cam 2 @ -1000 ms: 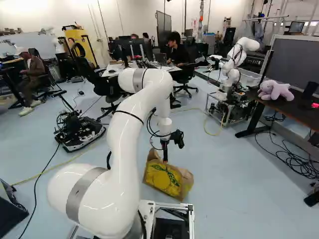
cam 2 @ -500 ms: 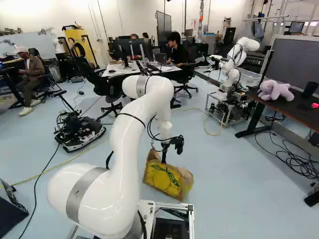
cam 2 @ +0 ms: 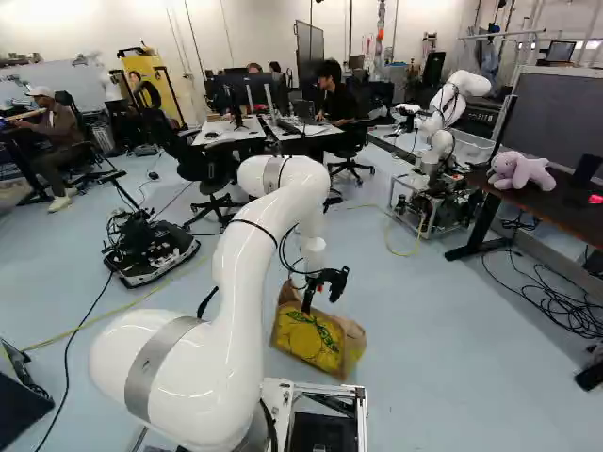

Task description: Pick up the bag on the ground and place it on the table

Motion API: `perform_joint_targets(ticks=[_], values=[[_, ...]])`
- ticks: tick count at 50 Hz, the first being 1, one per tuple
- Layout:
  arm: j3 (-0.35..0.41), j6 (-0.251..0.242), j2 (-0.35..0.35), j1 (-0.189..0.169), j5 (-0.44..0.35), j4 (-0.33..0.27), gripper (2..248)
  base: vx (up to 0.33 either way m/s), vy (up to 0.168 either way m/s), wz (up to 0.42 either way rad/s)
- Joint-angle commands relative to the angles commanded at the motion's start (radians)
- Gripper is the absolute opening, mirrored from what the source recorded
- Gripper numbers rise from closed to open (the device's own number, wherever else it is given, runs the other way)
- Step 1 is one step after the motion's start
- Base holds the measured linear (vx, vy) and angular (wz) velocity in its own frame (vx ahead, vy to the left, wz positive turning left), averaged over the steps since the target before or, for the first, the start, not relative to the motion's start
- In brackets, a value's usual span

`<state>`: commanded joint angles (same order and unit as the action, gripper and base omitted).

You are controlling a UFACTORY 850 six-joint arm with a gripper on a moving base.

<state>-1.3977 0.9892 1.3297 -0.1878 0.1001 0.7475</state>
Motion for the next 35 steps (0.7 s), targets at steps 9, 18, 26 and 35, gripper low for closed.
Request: perform_joint_targets(ticks=[9, 18, 26, 35], values=[[-0.030, 0.093, 0.034, 0.000, 0.000, 0.000, 247, 0.000, 0.000, 0.000], [-0.060, 0.122, 0.068, 0.000, 0.000, 0.000, 247, 0.000, 0.000, 0.000], [-0.088, 0.125, 0.099, 0.000, 0.000, 0.000, 247, 0.000, 0.000, 0.000], [-0.119, 0.125, 0.133, 0.000, 0.000, 0.000, 247, 0.000, 0.000, 0.000]])
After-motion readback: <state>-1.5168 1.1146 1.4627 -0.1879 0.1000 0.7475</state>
